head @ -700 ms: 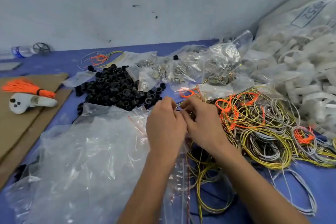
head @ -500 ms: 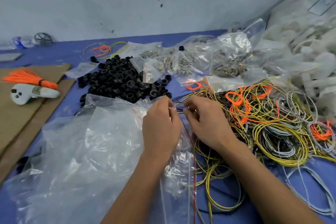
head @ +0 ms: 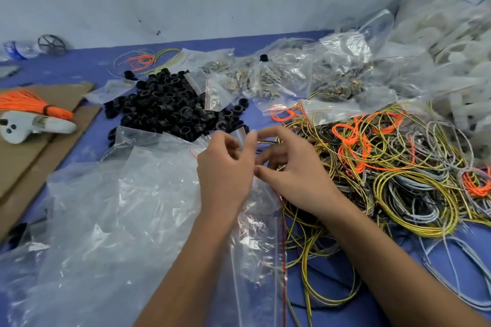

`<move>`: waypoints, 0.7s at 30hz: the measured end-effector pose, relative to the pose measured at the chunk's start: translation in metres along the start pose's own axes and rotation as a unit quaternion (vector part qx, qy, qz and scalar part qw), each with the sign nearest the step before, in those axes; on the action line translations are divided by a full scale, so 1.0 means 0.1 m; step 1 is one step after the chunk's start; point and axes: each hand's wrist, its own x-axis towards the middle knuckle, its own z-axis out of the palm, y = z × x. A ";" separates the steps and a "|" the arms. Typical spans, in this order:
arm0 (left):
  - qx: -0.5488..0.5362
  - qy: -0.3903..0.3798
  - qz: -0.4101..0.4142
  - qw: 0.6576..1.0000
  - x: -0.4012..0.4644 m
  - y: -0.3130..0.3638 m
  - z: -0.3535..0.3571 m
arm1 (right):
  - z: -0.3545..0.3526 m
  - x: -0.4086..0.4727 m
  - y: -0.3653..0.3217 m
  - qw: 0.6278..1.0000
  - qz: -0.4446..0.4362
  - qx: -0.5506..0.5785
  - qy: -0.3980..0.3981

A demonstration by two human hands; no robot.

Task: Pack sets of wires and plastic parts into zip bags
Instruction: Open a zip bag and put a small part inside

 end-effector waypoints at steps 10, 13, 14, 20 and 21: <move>-0.109 -0.068 -0.017 0.992 0.11 0.04 -0.16 | -0.07 -0.08 -0.03 0.997 -0.078 -0.017 0.012; -0.112 -0.052 -0.006 0.992 0.11 0.01 -0.16 | -0.10 -0.08 -0.02 0.987 -0.097 -0.129 -0.011; -0.122 -0.052 -0.002 0.991 0.11 0.02 -0.16 | -0.10 -0.08 -0.01 0.982 -0.089 -0.167 -0.020; -0.208 -0.175 0.018 0.962 0.10 0.09 -0.19 | -0.11 -0.09 -0.04 0.955 -0.109 -0.277 -0.018; -0.225 -0.188 0.019 0.956 0.10 0.10 -0.19 | -0.11 -0.09 -0.04 0.953 -0.115 -0.279 -0.017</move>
